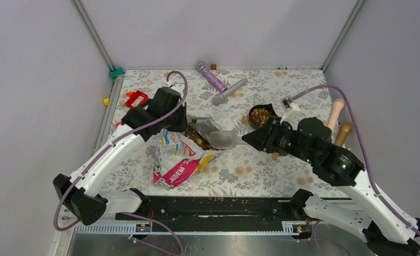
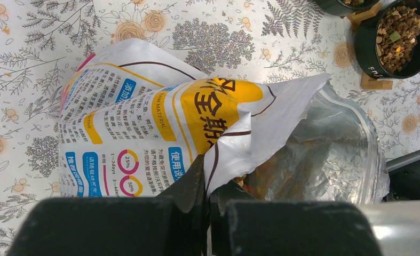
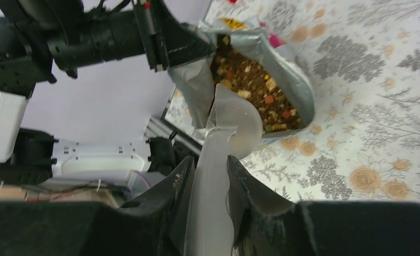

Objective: Serve the pet food

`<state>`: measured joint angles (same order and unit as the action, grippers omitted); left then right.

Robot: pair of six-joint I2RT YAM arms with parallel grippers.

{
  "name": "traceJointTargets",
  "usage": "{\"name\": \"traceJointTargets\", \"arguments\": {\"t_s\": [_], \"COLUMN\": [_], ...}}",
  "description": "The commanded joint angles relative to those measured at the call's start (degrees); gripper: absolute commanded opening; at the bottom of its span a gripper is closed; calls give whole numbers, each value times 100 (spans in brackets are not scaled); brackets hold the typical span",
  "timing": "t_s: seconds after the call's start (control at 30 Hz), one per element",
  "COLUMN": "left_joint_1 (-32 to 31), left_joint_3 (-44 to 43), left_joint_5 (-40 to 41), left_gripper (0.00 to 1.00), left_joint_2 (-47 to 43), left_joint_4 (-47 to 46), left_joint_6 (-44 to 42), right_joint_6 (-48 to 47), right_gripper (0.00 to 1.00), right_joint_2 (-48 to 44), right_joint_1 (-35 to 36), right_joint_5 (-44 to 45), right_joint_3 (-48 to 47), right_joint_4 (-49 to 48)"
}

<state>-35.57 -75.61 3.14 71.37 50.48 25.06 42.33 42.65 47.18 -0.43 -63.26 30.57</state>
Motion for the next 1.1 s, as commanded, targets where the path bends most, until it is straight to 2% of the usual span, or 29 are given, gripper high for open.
{"name": "traceJointTargets", "arguments": {"t_s": [0.0,0.23,0.47,0.57,0.8,0.93,1.07], "left_joint_1": [-28,-27,-28,-29,-29,-26,-26], "left_joint_3": [-166,-180,-179,-184,-174,-185,-178], "left_joint_5": [-253,-220,-190,-189,-55,-26,0], "left_gripper": [0,0,0,0,0,0,0], "left_joint_2": [-77,-45,-89,-98,-27,-8,-10], "left_joint_4": [-239,-222,-222,-219,-215,-198,-205], "left_joint_6": [18,16,7,5,-36,-39,-37], "right_joint_6": [-189,-42,-133,-64,702,1281,1890], "right_gripper": [0,0,0,0,0,0,0], "right_joint_2": [566,1795,3121,3762,4399,4371,3963], "right_joint_1": [-9,-14,-10,-7,11,19,4], "right_joint_5": [-872,311,368,128,-1017,-1575,-1703], "right_joint_3": [-516,-1328,-1950,-2012,-1287,-655,59], "right_joint_4": [29,1286,1849,1810,206,-1072,-2290]}}
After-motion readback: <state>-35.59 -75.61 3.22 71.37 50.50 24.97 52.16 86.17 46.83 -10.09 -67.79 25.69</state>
